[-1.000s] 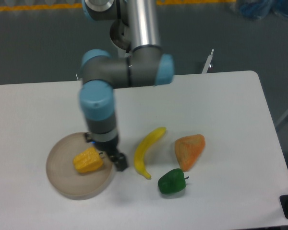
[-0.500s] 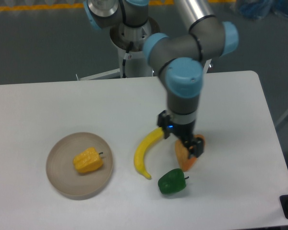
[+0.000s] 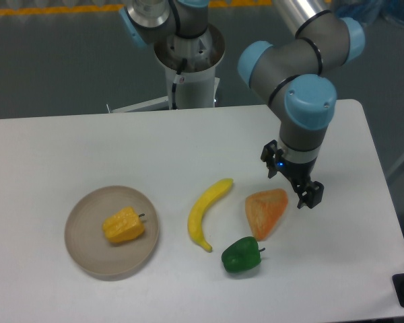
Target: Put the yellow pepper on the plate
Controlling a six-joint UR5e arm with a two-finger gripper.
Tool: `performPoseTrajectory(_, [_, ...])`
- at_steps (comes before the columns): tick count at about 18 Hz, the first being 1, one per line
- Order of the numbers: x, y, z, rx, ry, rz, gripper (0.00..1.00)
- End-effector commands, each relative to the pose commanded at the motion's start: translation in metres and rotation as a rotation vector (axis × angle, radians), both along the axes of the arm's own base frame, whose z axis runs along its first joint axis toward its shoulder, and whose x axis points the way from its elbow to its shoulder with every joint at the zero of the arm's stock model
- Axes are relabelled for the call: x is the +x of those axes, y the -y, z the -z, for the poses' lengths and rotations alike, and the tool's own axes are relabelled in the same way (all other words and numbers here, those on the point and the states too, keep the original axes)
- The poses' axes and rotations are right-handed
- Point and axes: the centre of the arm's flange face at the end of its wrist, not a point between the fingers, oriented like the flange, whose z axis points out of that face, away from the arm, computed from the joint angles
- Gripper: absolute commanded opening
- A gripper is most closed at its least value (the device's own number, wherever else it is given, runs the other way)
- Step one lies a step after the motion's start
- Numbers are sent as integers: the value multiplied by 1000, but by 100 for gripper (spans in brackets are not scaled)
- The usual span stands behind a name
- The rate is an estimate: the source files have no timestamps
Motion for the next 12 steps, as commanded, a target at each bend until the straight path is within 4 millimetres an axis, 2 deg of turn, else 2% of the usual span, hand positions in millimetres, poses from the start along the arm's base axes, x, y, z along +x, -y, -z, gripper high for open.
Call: performPoseTrajectory(12, [2,1,8,-8,5,6,100])
